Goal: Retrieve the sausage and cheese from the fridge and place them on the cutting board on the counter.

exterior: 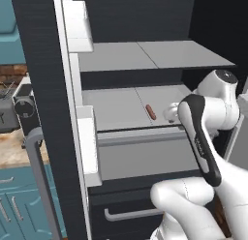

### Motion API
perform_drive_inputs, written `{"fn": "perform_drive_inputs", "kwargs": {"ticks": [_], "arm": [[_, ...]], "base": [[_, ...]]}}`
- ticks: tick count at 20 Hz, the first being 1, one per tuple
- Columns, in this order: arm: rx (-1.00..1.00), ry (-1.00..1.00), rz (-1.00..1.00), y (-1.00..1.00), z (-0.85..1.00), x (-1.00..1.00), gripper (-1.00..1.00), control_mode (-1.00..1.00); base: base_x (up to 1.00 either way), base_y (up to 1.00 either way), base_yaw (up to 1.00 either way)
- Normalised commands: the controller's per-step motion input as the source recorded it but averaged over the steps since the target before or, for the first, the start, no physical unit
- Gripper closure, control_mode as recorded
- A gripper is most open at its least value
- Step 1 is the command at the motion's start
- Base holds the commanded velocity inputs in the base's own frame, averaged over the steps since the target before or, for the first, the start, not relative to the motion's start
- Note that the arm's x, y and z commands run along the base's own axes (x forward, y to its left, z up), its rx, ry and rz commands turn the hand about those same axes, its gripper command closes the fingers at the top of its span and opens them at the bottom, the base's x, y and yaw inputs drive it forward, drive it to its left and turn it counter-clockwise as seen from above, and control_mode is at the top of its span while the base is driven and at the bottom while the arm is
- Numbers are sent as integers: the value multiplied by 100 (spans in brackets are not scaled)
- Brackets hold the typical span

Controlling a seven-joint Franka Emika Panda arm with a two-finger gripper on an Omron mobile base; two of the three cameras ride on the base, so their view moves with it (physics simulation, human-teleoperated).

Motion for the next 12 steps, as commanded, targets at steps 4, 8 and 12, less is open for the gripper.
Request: {"fn": "perform_drive_inputs", "kwargs": {"ticks": [4,8,12], "arm": [[-2,2,-8,2,-45,34,-100,-100],[0,7,-4,7,-24,33,-100,-100],[0,11,0,13,-2,27,-100,-100]], "base": [[0,0,0],[0,0,0],[0,0,0]]}}
